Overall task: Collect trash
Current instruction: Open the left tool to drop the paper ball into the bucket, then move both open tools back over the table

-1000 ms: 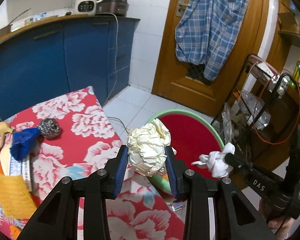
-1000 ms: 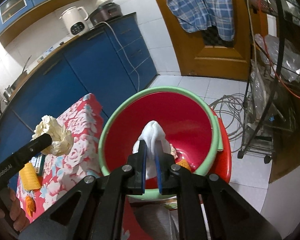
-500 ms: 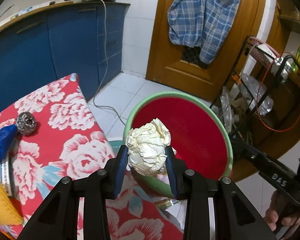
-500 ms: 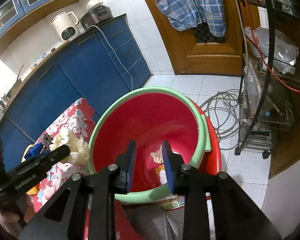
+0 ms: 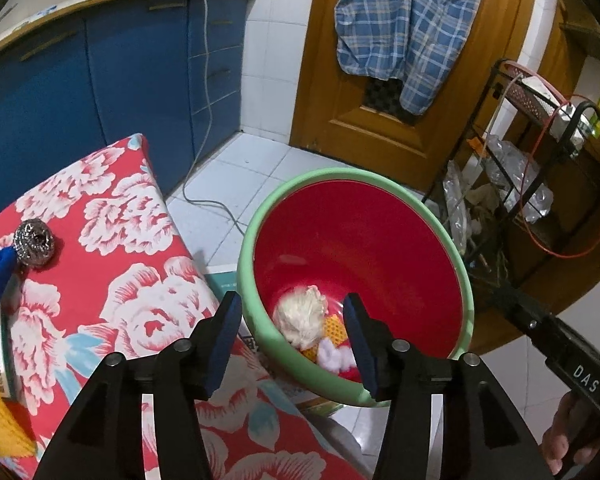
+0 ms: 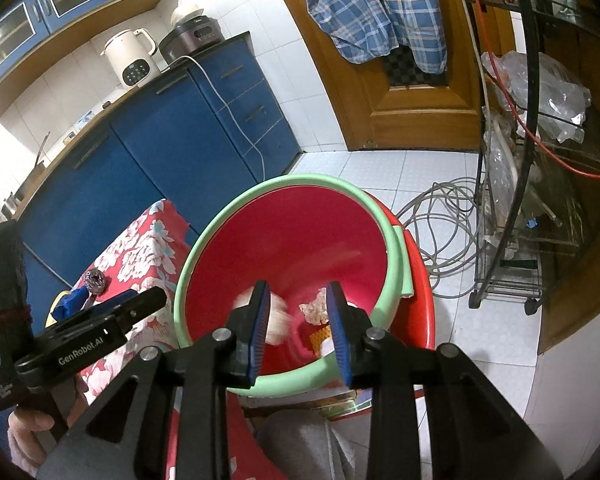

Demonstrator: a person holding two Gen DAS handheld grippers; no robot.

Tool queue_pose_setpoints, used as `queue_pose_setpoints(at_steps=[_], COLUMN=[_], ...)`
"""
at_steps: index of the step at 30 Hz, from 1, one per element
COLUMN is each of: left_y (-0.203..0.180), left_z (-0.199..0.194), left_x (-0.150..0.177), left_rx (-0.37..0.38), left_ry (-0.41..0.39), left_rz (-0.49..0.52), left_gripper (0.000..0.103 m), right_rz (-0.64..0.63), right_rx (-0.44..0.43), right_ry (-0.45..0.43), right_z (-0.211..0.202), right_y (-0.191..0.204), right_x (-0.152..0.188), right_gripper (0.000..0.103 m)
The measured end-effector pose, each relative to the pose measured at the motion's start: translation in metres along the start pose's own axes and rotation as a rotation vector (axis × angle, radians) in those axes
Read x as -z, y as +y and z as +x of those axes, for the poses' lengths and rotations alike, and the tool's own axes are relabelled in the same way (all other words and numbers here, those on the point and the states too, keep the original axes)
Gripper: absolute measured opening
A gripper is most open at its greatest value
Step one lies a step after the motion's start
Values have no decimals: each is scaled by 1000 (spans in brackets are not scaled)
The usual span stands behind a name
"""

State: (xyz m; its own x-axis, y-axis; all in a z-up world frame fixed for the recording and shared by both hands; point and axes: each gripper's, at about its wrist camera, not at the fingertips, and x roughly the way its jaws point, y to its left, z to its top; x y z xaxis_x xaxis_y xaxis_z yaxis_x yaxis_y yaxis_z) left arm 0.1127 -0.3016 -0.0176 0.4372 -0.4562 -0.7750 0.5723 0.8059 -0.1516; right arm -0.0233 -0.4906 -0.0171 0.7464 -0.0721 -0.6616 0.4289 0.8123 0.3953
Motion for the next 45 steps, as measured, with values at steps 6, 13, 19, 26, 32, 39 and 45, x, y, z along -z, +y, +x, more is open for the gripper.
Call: queue_pose_setpoints(at_steps=[6, 13, 19, 26, 32, 39, 45], left_y=[6, 15, 30, 52, 69, 90, 106], left_z=[-10, -25, -41, -67, -91, -115, -134], left_x=[1, 5, 12, 24, 36, 53, 69], left_rx=[4, -2, -29, -67, -100, -131, -163], left_ry=[-13, -30, -44, -57, -77, -95, -112], left_rz=[-21, -47, -84, -126, -156, -199, -226], left_gripper=[54, 54, 54, 54, 54, 54, 54], right_rz=[-4, -15, -41, -78, -107, -147, -163], right_rx=[-1, -17, -44, -80, -109, -142, -166], right_ry=[-4, -14, -21, -15, 0, -1, -4], right_z=[-2, -13, -22, -28, -29, -36, -43], right_y=[0, 10, 28, 48, 66, 87, 101], right_x=[1, 5, 9, 17, 26, 33, 39], right_gripper=[32, 35, 40, 43, 45, 46, 52])
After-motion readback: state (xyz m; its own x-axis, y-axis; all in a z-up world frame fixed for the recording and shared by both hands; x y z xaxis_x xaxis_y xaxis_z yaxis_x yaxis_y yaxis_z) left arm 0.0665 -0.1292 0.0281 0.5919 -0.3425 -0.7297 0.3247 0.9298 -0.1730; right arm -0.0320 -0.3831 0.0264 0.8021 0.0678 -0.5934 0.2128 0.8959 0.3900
